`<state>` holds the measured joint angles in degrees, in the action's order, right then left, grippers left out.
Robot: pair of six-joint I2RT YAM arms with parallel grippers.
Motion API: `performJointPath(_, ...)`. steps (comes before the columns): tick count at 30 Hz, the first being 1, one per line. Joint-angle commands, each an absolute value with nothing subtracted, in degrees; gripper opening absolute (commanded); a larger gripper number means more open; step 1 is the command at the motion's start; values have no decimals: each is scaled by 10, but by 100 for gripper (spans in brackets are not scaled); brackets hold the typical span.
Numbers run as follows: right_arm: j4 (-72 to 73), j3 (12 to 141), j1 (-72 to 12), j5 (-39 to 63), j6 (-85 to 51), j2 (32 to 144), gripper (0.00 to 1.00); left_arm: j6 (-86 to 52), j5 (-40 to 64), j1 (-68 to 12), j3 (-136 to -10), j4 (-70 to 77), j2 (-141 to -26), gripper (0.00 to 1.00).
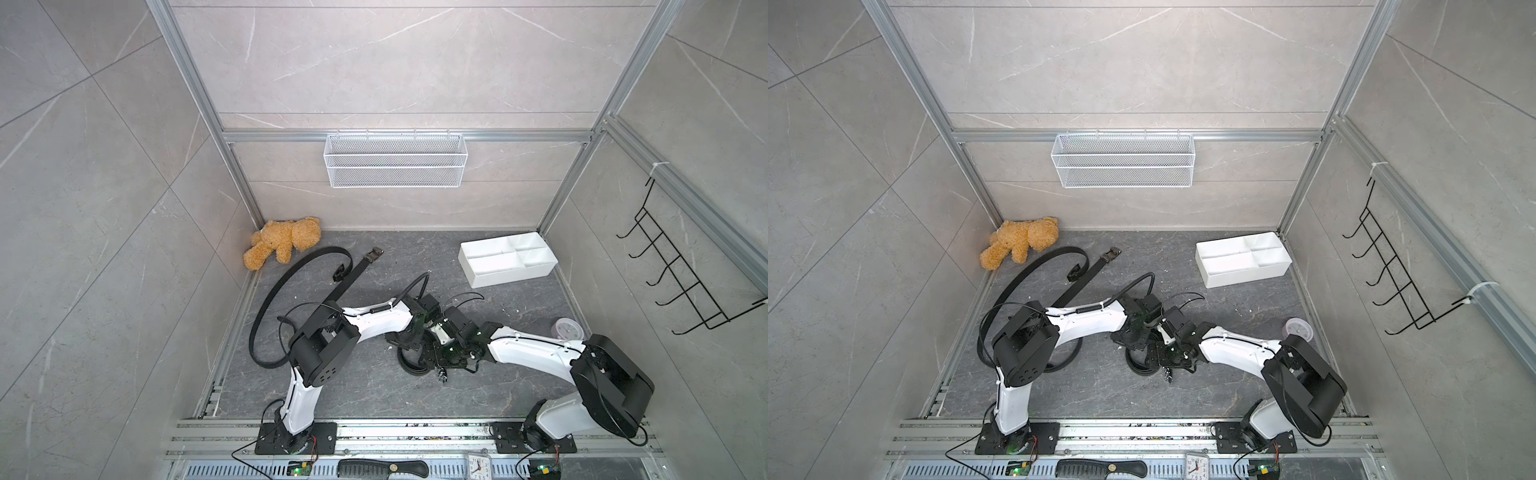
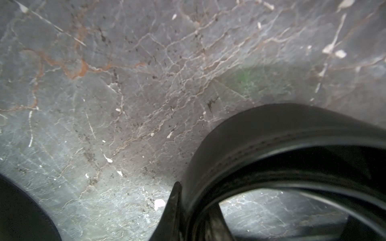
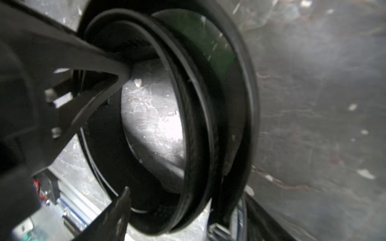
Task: Place the belts into the storage roll
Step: Pick up the belt from the center of the board.
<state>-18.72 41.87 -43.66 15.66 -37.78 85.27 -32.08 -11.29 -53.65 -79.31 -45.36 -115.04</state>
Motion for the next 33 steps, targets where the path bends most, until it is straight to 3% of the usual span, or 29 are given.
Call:
performJointPath(1,-183,444,-440,100,-419,849,82,-341,-178,-512,-756,-358,-1220,0)
performJointPath(17,-219,465,-487,64,-501,890,57,-341,-174,-512,-753,-358,-1218,0)
performJointPath(28,-268,488,-493,-19,-527,908,18,-333,-145,-512,-723,-352,-1174,0)
performJointPath(29,-272,490,-493,-27,-524,907,17,-332,-140,-512,-718,-351,-1164,1)
performJointPath(33,-289,496,-493,-48,-507,909,9,-329,-103,-512,-699,-344,-1126,25)
